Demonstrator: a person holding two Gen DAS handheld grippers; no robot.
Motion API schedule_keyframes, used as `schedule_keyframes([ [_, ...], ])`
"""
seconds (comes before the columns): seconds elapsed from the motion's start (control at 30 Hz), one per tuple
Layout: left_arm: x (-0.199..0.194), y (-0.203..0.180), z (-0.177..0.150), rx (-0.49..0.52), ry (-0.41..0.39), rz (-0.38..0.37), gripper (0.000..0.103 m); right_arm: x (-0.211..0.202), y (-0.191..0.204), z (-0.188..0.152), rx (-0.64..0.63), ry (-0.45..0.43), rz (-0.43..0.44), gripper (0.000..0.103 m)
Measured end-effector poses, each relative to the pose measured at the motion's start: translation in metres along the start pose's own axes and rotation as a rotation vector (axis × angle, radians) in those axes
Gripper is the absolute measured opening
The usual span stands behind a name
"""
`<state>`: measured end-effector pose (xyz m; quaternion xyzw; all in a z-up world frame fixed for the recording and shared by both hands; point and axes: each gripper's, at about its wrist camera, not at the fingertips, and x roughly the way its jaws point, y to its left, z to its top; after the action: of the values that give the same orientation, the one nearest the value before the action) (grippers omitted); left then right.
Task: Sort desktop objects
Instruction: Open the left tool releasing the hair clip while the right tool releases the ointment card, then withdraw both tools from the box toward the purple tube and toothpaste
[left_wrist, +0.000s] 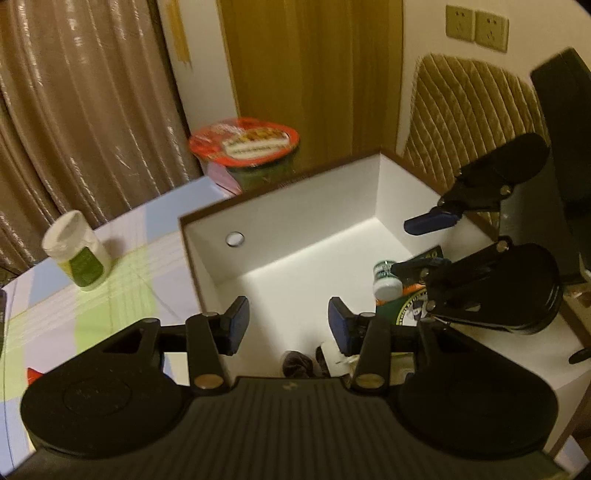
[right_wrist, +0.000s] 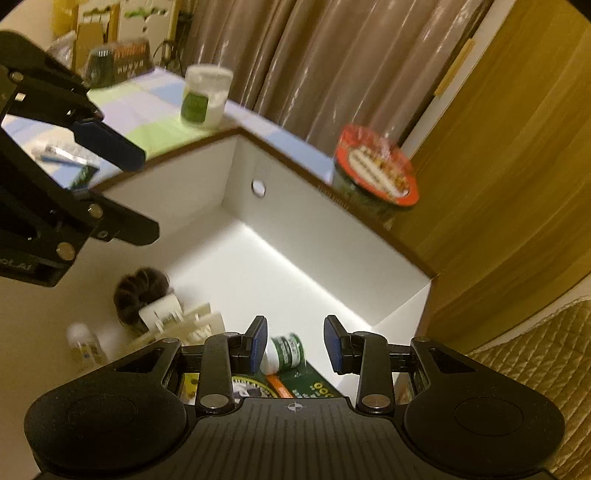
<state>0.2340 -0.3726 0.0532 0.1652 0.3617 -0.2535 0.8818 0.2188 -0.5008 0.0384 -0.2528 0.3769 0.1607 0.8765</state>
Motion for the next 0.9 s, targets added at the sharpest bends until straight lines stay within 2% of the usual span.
schedule_keyframes([
  [0.07,-0.012,0.005,-0.001,-0.016,-0.016,0.010,0.051,-0.010,-0.001,0.004,0.035,-0.027,0.010,0.035],
  [0.2,-0.035,0.021,-0.010,-0.083,-0.027,0.042,0.052,-0.026,0.004,0.013,0.093,-0.062,0.029,0.035],
  [0.3,-0.051,0.036,-0.025,-0.138,-0.020,0.078,0.058,-0.035,0.009,0.019,0.142,-0.086,0.065,0.037],
  [0.33,-0.056,0.041,-0.031,-0.155,-0.015,0.092,0.060,-0.038,0.012,0.021,0.164,-0.095,0.078,0.064],
  [0.37,-0.060,0.047,-0.037,-0.171,-0.010,0.105,0.061,-0.042,0.014,0.023,0.184,-0.108,0.082,0.086],
  [0.7,-0.112,0.107,-0.121,-0.284,0.047,0.213,0.081,-0.078,0.058,0.040,0.320,-0.162,0.076,0.086],
  [0.8,-0.125,0.124,-0.148,-0.297,0.064,0.227,0.090,-0.090,0.080,0.045,0.350,-0.173,0.062,0.098],
  [0.9,-0.141,0.138,-0.172,-0.296,0.066,0.237,0.098,-0.102,0.109,0.054,0.352,-0.183,0.057,0.098],
])
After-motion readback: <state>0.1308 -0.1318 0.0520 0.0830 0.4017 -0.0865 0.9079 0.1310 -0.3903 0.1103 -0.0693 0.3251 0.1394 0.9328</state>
